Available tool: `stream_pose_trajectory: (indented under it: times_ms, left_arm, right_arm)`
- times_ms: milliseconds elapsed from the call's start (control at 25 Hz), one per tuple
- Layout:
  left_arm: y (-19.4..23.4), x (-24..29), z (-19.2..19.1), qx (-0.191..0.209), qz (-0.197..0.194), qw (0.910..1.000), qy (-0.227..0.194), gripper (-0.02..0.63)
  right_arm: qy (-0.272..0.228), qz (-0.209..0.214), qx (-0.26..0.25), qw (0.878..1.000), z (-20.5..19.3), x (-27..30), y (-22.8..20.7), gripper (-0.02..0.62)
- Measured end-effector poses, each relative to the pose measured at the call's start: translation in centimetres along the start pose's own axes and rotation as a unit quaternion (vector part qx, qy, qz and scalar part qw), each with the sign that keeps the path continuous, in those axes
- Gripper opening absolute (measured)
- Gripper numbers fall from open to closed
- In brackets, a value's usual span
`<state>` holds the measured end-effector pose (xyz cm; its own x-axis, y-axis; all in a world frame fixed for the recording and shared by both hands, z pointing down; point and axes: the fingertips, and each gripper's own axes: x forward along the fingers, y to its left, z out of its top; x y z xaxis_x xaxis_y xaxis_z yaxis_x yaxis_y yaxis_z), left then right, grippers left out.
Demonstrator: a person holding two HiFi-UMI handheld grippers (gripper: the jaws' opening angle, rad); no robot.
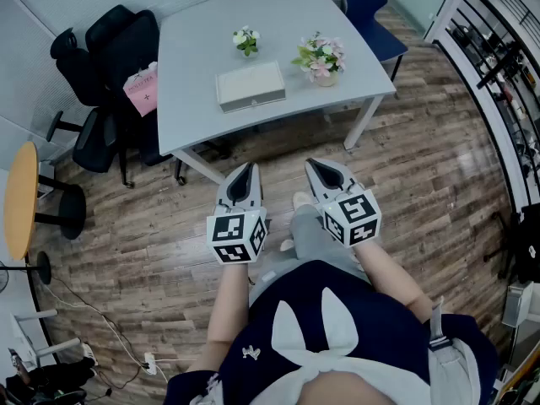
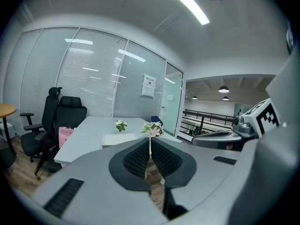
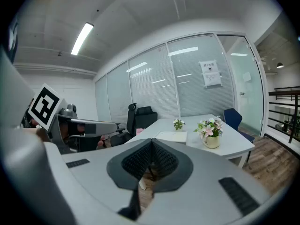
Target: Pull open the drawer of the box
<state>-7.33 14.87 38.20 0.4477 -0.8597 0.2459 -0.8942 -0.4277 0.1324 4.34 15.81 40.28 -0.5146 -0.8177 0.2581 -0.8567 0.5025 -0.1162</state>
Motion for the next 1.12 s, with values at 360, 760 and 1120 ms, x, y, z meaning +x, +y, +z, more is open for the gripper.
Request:
stream_pose_trajectory:
  times_ms: [360, 760, 1120]
  left_arm:
    - [1.8, 1.9, 0.2, 0.002, 0.014, 0.9999, 0.007, 0.029]
    - [4.8, 5.8, 1.5, -0.001, 0.012, 0.9999, 0.007, 0.100]
    - [9.1, 9.5, 2.0, -0.016, 0.040, 0.9990, 0.006, 0.250]
  right_arm:
    - [-0.003, -0.005, 0.004, 1.000, 0.6, 2.2, -1.6, 0.005]
    - [-0.007, -0.008, 0.008, 1.000, 2.5, 6.5, -4.9, 0.066]
    - [0.011, -0.009, 0.027, 1.000, 2.5, 11.4, -7.8, 0.149]
